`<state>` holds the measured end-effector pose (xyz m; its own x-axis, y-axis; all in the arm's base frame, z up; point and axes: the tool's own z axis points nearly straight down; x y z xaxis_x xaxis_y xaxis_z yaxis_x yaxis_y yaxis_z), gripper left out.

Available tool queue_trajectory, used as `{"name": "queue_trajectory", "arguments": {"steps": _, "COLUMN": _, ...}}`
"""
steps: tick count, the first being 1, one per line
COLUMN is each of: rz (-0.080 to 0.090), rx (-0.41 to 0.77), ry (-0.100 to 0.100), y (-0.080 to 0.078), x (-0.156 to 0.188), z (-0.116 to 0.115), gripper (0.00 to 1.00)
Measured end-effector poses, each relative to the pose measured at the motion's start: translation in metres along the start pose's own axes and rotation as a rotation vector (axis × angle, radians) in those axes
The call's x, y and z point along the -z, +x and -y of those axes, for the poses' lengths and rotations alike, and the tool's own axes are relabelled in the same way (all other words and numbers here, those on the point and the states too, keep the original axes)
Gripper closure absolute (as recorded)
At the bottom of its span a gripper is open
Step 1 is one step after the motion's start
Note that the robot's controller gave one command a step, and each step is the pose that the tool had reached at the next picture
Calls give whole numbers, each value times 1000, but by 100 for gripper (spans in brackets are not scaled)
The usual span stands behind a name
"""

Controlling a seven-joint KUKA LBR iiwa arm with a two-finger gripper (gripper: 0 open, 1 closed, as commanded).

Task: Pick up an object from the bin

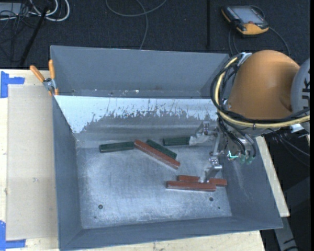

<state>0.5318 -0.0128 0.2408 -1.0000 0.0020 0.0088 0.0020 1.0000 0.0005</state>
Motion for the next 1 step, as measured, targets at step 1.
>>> {"name": "queue_trajectory", "arguments": {"steps": 1, "rz": 8, "rx": 0, "ry": 0, "y": -1, "x": 4, "z": 0, "gripper": 0}}
